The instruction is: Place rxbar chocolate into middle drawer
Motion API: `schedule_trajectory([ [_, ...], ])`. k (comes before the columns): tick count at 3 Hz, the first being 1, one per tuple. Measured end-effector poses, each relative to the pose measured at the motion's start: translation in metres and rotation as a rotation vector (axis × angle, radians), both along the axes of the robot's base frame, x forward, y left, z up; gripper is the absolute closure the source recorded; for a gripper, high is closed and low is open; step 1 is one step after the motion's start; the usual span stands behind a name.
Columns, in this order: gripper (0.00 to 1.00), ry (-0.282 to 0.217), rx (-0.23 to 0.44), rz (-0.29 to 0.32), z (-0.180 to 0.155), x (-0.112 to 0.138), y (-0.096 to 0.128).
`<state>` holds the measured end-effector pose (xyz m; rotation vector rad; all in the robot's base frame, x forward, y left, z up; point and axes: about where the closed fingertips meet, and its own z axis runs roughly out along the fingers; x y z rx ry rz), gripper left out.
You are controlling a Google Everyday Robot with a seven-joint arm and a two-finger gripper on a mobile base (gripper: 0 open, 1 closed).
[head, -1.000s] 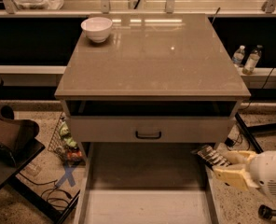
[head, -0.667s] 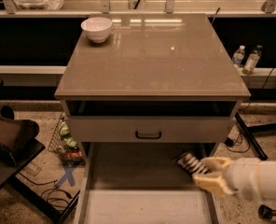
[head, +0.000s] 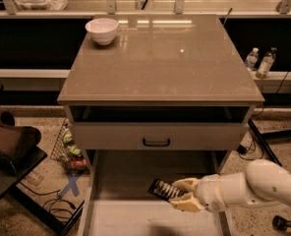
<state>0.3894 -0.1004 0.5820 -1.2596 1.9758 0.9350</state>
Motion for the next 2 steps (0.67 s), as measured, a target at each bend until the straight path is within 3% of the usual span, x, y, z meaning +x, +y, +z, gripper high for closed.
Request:
schedule_trajectory([
  [1,1.00,0.040,0.025,0.042,-0.046,0.015,0.014],
  [2,0.84,0.095,-0.021,-0.004,-0.080,0.023,0.013],
])
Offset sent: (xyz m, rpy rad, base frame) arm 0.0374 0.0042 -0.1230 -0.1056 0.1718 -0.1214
